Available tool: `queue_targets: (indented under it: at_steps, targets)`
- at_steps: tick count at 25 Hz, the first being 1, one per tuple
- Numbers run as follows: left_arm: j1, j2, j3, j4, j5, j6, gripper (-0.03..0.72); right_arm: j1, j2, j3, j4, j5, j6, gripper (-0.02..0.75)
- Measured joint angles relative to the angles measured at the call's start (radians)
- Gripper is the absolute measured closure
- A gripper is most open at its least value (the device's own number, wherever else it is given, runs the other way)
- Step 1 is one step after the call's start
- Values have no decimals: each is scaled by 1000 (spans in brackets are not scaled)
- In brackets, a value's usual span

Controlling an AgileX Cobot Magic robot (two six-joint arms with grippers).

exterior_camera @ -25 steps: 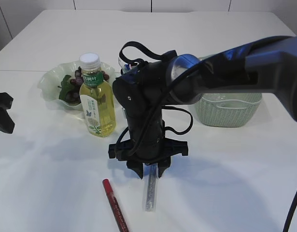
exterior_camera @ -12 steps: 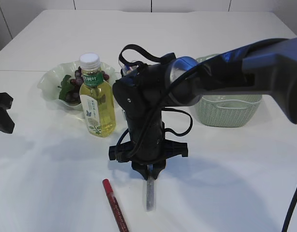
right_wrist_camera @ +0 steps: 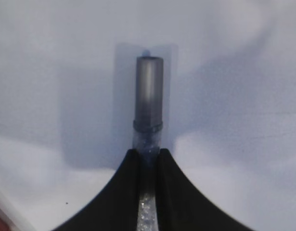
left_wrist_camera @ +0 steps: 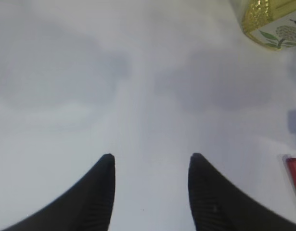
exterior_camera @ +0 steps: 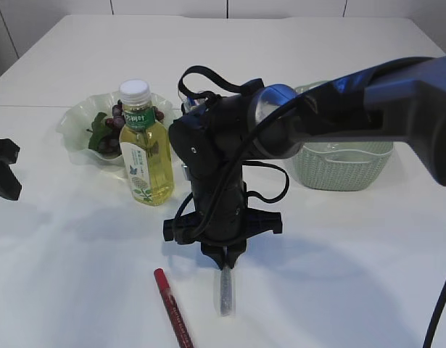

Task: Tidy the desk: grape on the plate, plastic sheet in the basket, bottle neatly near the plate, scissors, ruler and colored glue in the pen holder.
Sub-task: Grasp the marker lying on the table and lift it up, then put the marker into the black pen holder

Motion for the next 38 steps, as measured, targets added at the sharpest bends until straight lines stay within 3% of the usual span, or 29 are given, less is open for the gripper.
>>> queue_targets:
  at_steps: [10, 15, 20, 24, 32, 38]
  targets:
    - [0, 0, 0, 0, 0, 0, 329, -4, 0, 0, 31, -19, -73, 657]
    - [0, 0, 0, 0, 0, 0, 329, -41, -20, 0, 145, -55, -206, 658]
    - [0, 0, 0, 0, 0, 0, 329, -141, -84, 0, 309, -66, -418, 658]
    - [0, 0, 0, 0, 0, 0, 330, -240, -141, 0, 494, -66, -604, 658]
    - [0, 0, 0, 0, 20, 0, 330, -424, -184, 0, 1093, -74, -1212, 659]
    - [0, 0, 0, 0, 63, 0, 335, -484, -184, 0, 1340, -128, -1621, 659]
